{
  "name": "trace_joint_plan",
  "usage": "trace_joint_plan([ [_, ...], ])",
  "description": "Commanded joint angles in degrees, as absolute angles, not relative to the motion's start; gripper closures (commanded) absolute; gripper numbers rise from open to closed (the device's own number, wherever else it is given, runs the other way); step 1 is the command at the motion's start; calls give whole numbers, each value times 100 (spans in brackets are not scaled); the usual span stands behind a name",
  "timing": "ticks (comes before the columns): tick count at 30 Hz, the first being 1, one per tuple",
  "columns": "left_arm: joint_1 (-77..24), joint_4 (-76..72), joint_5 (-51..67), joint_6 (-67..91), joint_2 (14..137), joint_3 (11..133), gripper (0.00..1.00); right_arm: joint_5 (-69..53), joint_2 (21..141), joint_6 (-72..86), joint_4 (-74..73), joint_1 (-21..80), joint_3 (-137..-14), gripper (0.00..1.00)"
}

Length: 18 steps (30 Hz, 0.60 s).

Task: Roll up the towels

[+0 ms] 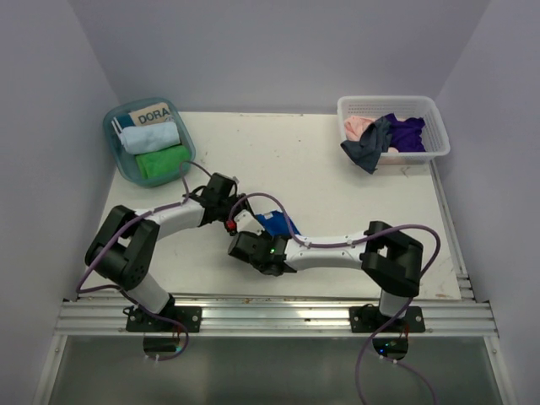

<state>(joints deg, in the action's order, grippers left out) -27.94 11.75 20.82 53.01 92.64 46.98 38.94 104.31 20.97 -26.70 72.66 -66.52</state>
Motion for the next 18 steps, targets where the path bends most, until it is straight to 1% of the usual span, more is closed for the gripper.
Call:
trace_joint_plan([
  [1,-2594,1502,2101,5142,8983,4913,51,3001,9951,2627,-2102,6980,-6321,98],
  [2,-2532,1555,2083,5116,8913,4922,48,2832,9862,2698,-2005,6935,-6241,99],
  [3,-2418,1573,2074,5098,8773,4939,41,2647,9800,2759,-1760,6865,-6162,99],
  [5,-2303,1678,2039,5019,8614,4974,35,2104,9616,2908,-1460,6689,-5934,99],
  [6,-2198,1722,2022,4992,8465,4983,28,1892,9589,2970,-1215,6628,-5880,99],
  [9,-1952,1915,1960,4905,8193,5045,25,1214,9598,3172,-811,6286,-5827,99],
  [15,-1399,2364,1846,4632,7727,5124,24,204,9940,3445,-265,5977,-6117,100],
  [17,-1301,2539,1793,4509,7682,5185,23,36,9984,3656,-150,5942,-6135,100],
  [18,-1266,2592,1784,4465,7664,5203,18,18,9984,3735,-45,5924,-6126,100],
])
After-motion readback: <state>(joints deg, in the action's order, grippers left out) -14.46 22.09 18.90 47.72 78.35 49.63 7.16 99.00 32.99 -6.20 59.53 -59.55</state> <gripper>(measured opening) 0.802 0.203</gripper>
